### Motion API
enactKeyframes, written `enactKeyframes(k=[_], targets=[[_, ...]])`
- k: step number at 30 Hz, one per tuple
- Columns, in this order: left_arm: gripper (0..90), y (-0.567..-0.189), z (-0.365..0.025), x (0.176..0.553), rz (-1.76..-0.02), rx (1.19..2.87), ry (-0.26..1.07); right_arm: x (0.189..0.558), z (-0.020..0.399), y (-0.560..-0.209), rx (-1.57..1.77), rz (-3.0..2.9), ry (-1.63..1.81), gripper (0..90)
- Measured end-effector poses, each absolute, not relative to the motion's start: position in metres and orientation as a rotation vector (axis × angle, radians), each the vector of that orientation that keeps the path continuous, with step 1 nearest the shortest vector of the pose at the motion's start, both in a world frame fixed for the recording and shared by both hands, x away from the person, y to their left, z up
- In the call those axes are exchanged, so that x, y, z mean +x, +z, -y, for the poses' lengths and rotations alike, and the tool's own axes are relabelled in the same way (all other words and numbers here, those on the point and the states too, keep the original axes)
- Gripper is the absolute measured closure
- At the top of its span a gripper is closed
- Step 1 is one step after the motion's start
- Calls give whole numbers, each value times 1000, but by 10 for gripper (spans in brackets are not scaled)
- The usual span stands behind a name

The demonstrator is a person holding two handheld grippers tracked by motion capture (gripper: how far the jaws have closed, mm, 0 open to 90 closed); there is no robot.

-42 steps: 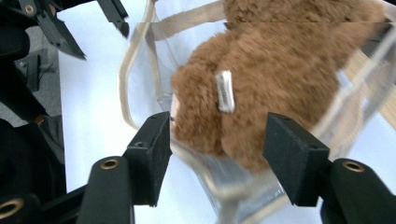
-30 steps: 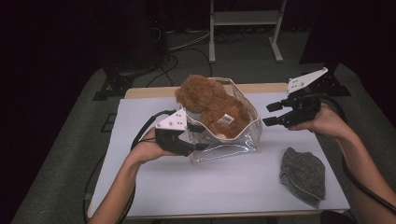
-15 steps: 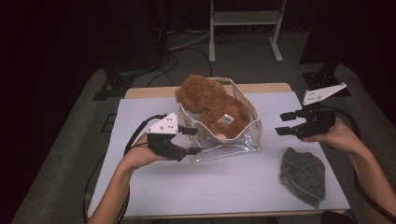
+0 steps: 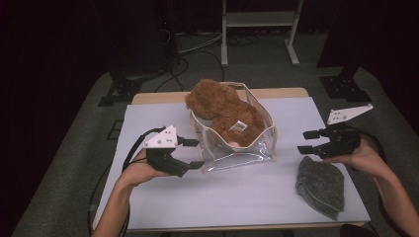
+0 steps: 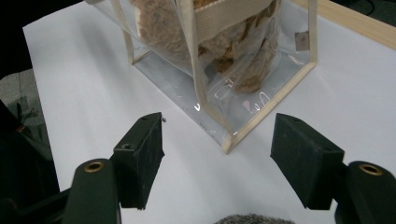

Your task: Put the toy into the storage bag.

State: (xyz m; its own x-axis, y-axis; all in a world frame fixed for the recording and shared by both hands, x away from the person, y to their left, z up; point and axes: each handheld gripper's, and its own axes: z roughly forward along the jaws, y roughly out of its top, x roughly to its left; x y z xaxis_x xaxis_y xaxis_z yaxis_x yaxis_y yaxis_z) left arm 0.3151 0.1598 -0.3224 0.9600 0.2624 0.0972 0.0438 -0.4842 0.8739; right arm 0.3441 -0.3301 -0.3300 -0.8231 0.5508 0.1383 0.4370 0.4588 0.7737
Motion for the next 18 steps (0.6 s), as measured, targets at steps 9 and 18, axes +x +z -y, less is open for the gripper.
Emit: enactKeyframes(k=[9,18], targets=[[265,-336,-176,311,-274,2059,270,336,339,-352,930,-2562,1321,318],[241,-349,-190,304,-324,2052,279,325,350,-369,983,-2550,1324,314]])
